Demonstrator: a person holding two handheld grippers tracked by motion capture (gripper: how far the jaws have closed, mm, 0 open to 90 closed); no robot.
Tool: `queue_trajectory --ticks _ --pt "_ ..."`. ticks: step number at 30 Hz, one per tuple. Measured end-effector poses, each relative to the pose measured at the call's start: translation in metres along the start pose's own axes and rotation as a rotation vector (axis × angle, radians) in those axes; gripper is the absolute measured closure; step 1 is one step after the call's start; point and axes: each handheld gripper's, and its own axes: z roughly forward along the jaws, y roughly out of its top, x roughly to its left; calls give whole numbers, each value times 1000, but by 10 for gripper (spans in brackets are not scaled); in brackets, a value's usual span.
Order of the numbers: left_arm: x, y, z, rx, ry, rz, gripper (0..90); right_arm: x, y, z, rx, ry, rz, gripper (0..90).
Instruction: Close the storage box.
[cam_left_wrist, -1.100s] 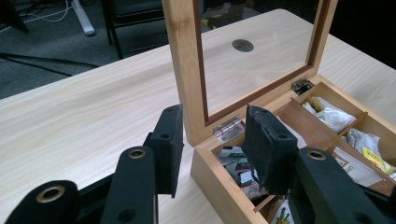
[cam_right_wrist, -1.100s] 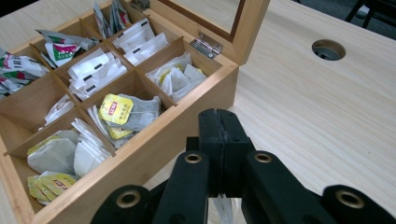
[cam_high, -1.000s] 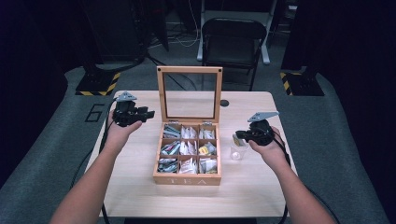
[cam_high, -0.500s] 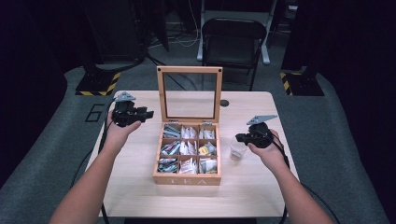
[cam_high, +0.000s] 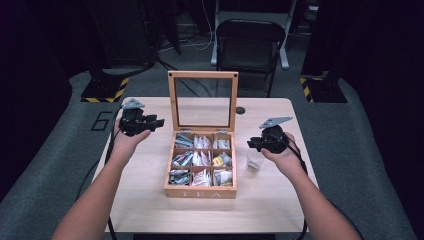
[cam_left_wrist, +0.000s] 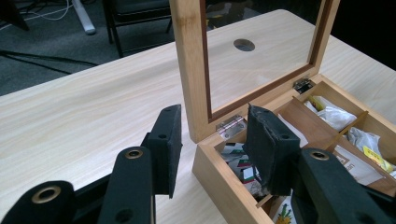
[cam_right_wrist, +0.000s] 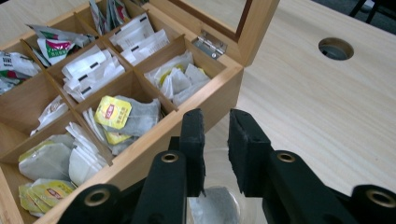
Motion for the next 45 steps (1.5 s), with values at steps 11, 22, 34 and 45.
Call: queue_trajectory --ticks 11,22,34,45 --pt "0 -1 0 3 -5 0 561 -4 27 3 -8 7 5 683" --pt "0 -1 0 11 -6 2 561 -6 44 10 -9 1 5 652" --pt "1 -2 1 19 -14 3 558 -17 55 17 -21 7 29 634" --pt "1 -2 -2 23 -16 2 502 -25 75 22 -27 -6 37 507"
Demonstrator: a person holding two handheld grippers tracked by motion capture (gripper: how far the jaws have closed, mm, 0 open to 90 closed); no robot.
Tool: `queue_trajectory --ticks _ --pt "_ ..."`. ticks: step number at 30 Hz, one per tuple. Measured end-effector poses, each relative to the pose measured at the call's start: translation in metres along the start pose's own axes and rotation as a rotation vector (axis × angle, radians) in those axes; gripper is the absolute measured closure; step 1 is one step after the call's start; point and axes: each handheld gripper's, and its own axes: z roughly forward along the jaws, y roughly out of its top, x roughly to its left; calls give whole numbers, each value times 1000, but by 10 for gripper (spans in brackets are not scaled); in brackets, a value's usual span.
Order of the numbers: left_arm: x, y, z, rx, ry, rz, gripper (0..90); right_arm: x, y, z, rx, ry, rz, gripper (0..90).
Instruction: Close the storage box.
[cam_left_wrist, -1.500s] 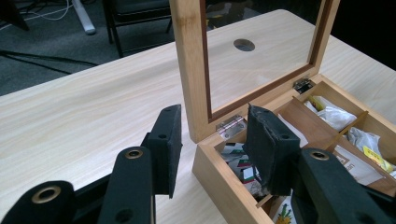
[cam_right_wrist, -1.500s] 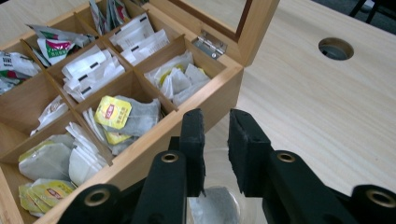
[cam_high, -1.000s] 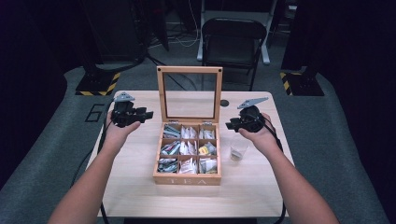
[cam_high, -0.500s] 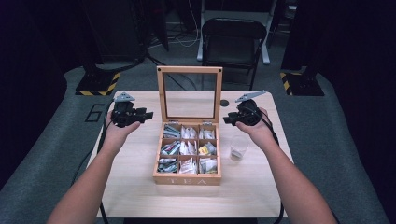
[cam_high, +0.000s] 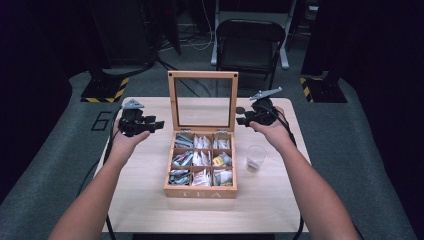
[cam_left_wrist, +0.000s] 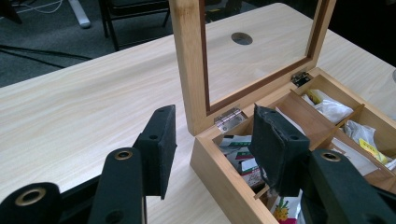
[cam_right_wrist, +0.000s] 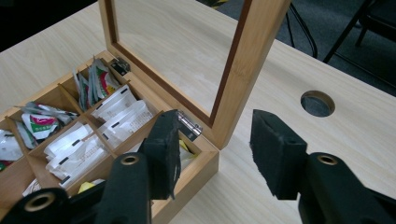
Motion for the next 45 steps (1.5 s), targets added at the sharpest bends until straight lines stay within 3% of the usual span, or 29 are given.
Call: queue_trajectory --ticks 14,16,23,35,41,45 --pt "3 -2 -2 6 -2 1 498 -7 9 24 -15 -22 -7 423" --pt "3 -2 -2 8 -4 2 498 -8 10 26 -23 -13 28 416" --pt "2 -3 0 9 -9 5 499 -16 10 36 -30 -14 56 407" --pt "0 -4 -3 13 -8 5 499 -19 10 49 -41 -2 40 393" --pt "2 -7 -4 12 -1 -6 499 -13 16 53 -44 22 23 383" --pt "3 -8 -6 16 -2 -7 499 -10 20 54 -43 12 23 368"
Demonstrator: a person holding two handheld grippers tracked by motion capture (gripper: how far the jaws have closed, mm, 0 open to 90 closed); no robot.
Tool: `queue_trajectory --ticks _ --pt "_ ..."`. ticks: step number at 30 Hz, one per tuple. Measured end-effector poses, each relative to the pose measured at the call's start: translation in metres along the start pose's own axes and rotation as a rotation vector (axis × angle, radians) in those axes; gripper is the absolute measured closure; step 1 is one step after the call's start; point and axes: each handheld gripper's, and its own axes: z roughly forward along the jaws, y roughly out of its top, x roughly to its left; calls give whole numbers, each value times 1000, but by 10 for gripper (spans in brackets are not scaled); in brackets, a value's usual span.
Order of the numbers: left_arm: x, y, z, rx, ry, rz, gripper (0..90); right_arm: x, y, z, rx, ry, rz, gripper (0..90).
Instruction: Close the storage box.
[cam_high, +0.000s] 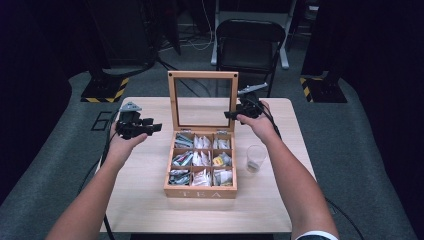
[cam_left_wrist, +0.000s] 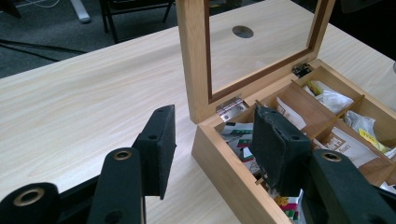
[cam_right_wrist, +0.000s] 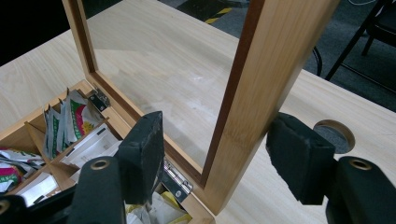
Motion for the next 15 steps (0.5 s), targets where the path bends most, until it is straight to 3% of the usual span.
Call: queue_trajectory --ticks 7,15 --pt "2 -2 -2 -1 3 -1 500 1 3 0 8 -4 13 384" --pt "1 0 -2 -5 4 -1 499 2 2 -7 11 -4 15 471"
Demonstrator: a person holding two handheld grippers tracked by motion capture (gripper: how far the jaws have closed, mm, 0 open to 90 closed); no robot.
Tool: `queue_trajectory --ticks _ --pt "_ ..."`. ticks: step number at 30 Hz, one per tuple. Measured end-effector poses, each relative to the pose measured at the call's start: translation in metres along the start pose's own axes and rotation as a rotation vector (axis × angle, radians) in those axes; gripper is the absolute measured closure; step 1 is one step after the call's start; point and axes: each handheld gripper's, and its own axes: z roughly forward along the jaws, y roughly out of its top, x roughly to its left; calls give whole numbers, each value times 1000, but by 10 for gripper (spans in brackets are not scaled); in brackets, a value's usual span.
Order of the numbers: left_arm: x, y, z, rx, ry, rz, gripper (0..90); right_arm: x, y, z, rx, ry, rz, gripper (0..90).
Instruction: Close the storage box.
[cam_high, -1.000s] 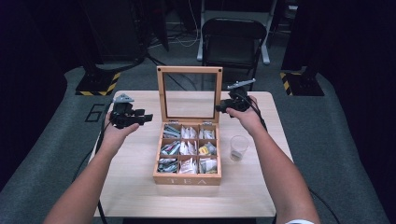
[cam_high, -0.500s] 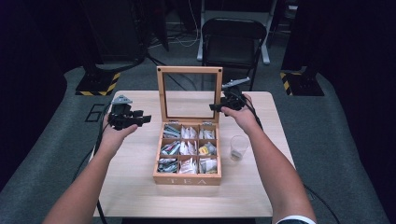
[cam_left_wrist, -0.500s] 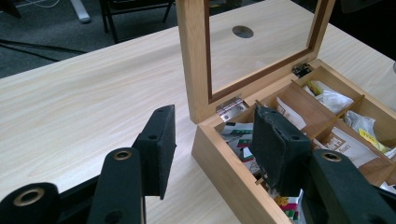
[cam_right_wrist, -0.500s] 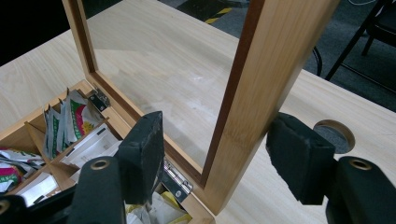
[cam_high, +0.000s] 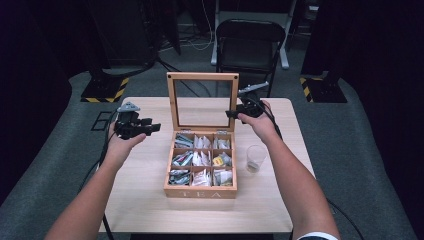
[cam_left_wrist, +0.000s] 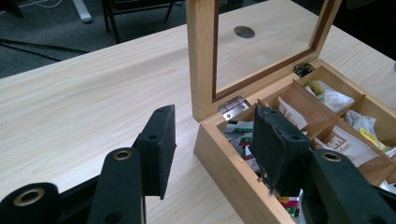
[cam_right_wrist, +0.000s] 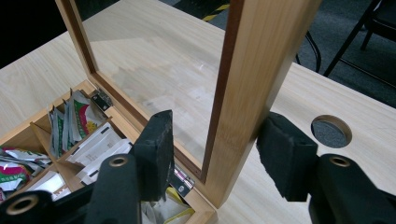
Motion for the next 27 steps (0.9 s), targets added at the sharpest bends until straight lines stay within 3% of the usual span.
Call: queue_trajectory --ticks 6,13,16,21,27 --pt "-3 4 1 -3 -2 9 500 3 -1 -7 -6 -5 -5 534" --pt "-6 9 2 -6 -7 14 501 7 4 -20 -59 10 6 596" --pt "-8 11 2 -5 -8 20 503 10 4 -24 -37 14 17 608" --pt "-12 19 1 -11 -11 34 508 11 4 -31 -52 40 17 622" --pt "-17 30 -1 -21 -18 53 515 16 3 -38 -47 51 -5 616"
